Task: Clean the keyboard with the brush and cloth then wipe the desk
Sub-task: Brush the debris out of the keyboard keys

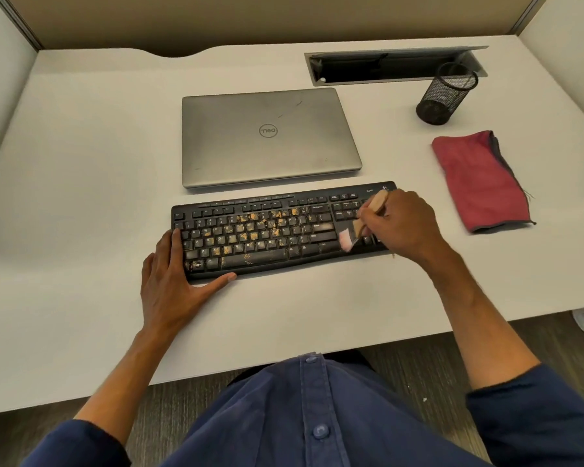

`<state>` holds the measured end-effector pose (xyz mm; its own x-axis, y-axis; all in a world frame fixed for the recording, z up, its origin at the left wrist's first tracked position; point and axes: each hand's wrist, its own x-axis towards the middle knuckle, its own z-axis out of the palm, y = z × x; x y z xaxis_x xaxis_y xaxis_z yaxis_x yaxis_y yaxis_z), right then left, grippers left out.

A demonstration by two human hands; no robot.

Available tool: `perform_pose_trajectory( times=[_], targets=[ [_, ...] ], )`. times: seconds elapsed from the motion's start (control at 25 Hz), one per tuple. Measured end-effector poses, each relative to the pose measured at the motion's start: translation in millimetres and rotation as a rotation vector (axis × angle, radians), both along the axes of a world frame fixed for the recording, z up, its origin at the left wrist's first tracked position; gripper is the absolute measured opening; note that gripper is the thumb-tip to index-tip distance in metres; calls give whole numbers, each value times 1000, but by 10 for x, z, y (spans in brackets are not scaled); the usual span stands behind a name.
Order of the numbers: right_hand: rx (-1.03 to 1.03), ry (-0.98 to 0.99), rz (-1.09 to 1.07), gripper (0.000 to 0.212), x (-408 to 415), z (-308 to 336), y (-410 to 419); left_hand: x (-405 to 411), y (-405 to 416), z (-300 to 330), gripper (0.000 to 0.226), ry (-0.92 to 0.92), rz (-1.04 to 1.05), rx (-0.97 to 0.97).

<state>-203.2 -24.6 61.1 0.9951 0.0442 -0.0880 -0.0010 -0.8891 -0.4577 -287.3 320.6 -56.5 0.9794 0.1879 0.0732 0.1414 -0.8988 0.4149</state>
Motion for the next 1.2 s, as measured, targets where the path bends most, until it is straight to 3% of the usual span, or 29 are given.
perform_pose_trajectory(
  times=[0.2, 0.4, 0.52, 0.64, 0.84, 1.0, 1.2],
  targets=[
    [294, -9, 43, 19, -65, -53, 96, -2, 6, -6, 123, 0, -10, 3],
    [54, 4, -45, 20, 1, -49, -145, 4, -2, 0, 124, -4, -9, 0],
    [43, -39, -57, 21, 17, -22, -190, 3, -24, 20, 124, -15, -10, 0],
    [180, -41, 41, 19, -21, -34, -40, 2, -39, 43, 125, -10, 1, 5],
    [-91, -91, -6, 28, 61, -27, -255, 10, -56, 40, 126, 2, 14, 7],
    [10, -161, 72, 26, 80, 44, -197, 7, -53, 37, 127, 12, 17, 15],
    [-144, -8, 172, 36, 25, -2, -100, 20, -93, 51, 128, 23, 44, 11]
  ],
)
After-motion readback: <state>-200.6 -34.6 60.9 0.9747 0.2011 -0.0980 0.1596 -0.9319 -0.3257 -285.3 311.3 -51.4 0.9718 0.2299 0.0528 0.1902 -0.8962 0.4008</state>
